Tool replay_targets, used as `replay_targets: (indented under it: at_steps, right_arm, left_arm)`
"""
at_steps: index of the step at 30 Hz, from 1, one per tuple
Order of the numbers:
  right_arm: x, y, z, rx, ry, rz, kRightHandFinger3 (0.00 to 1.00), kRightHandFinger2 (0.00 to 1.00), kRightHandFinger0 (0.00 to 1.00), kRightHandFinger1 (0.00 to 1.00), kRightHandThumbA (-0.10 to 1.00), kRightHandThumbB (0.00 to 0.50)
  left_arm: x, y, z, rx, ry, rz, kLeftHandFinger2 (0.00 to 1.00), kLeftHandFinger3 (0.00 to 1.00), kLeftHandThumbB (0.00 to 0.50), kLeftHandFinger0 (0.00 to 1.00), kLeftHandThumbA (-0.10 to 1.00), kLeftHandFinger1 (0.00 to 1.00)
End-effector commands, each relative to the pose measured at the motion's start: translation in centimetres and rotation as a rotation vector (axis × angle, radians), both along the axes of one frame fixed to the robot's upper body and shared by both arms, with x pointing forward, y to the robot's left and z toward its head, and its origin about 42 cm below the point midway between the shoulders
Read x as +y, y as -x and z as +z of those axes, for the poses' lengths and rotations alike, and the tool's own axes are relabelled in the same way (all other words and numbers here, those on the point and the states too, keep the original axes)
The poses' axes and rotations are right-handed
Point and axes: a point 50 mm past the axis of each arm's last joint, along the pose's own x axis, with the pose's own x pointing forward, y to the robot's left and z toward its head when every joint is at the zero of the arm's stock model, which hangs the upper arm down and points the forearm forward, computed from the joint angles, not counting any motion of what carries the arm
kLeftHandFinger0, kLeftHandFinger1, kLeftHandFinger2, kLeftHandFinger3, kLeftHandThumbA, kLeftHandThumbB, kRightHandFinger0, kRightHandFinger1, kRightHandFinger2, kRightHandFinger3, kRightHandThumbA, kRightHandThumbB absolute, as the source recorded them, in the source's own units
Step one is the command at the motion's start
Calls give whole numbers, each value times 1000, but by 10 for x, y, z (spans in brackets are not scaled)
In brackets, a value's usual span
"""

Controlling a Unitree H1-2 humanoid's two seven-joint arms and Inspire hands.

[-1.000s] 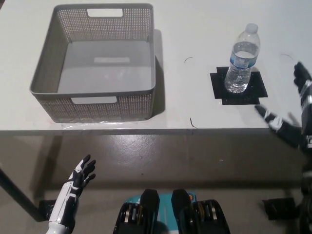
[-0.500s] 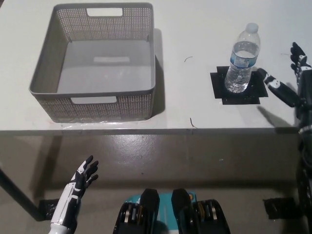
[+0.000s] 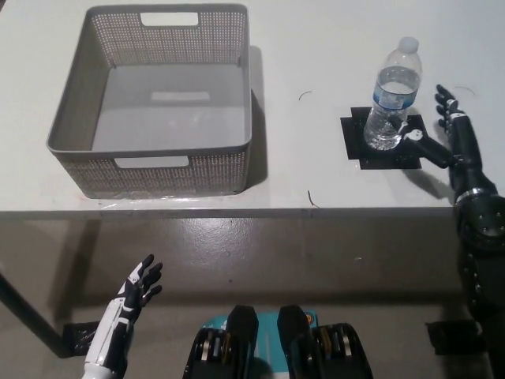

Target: Use the right hand to pick up a water botttle and place it into a container on the left side

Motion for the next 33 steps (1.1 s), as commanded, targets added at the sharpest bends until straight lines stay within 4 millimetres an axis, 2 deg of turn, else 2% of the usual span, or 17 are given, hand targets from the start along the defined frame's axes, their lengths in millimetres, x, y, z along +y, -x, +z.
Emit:
replay_targets:
  at_steps: [1, 5, 11, 13, 19, 20, 22, 23, 24, 25, 26, 27, 28, 29, 30, 31, 33]
  right_arm:
    - [11, -20, 32, -128, 26, 53, 1000, 1000, 1000, 1000, 1000, 500]
    - [20, -26, 30, -101, 27, 76, 1000, 1000, 1000, 1000, 1000, 500]
    - [33, -45, 43, -104, 22, 116, 1000, 1000, 1000, 1000, 1000, 500]
    - [36, -52, 46, -80, -11, 130, 1000, 1000, 1000, 1000, 1000, 500]
    - [49, -78, 69, 3, -85, 148, 1000, 1000, 1000, 1000, 1000, 500]
    - [53, -83, 80, 6, -129, 144, 1000, 1000, 1000, 1000, 1000, 500]
    - [55, -89, 93, 3, -220, 137, 1000, 1000, 1000, 1000, 826, 479]
    - [56, -92, 98, 15, -257, 99, 1000, 1000, 1000, 1000, 707, 429]
    - [56, -93, 99, 21, -271, 85, 1000, 1000, 1000, 1000, 662, 444]
    - [58, -95, 107, 16, -276, 12, 1000, 1000, 1000, 1000, 500, 427]
    - [60, -97, 114, 12, -286, -64, 765, 636, 526, 511, 243, 369]
    - [62, -98, 120, -13, -300, -129, 269, 284, 49, 129, 0, 318]
    - [64, -98, 125, -37, -283, -154, 151, 323, 2, 86, -96, 242]
    - [67, -98, 127, -46, -309, -148, 268, 429, 0, 117, -100, 169]
    - [68, -98, 127, -59, -326, -138, 374, 487, 0, 129, -100, 133]
    - [72, -97, 127, -92, -348, -115, 481, 493, 0, 109, -100, 101]
    - [79, -95, 125, -110, -364, -107, 549, 514, 0, 120, -100, 111]
  left_arm:
    - [-1, -2, 6, -53, 3, -22, 1000, 1000, 212, 1000, 1000, 1000]
    - [-2, -2, 6, -45, -1, -34, 1000, 1000, 219, 1000, 1000, 1000]
    - [-4, 1, 6, -45, -1, -25, 1000, 1000, 201, 1000, 1000, 1000]
    - [-5, 1, 6, -45, 0, -24, 1000, 1000, 220, 1000, 1000, 1000]
    - [-5, 3, 5, -40, -1, -28, 1000, 1000, 220, 1000, 1000, 1000]
    - [-6, 3, 4, -37, -4, -32, 1000, 1000, 218, 1000, 1000, 1000]
    - [-9, 4, 2, -32, -8, -35, 1000, 1000, 219, 1000, 1000, 1000]
    - [-9, 5, 1, -32, -5, -37, 1000, 1000, 214, 1000, 1000, 1000]
    - [-10, 6, 1, -32, -4, -38, 1000, 1000, 214, 1000, 1000, 1000]
    - [-10, 6, 0, -35, -2, -43, 1000, 1000, 211, 1000, 1000, 1000]
    - [-10, 7, 0, -35, 0, -47, 1000, 1000, 210, 1000, 1000, 1000]
    - [-9, 6, 0, -40, -2, -49, 1000, 1000, 209, 1000, 1000, 1000]
    - [-8, 6, 0, -43, -3, -53, 1000, 1000, 209, 1000, 1000, 1000]
    - [-8, 6, -1, -43, -5, -54, 1000, 1000, 209, 1000, 1000, 1000]
    - [-7, 7, -2, -45, -7, -53, 1000, 1000, 202, 1000, 1000, 1000]
    - [-7, 7, -3, -46, -11, -51, 1000, 1000, 211, 1000, 1000, 1000]
    - [-6, 10, -5, -39, -15, -53, 1000, 1000, 199, 1000, 1000, 1000]
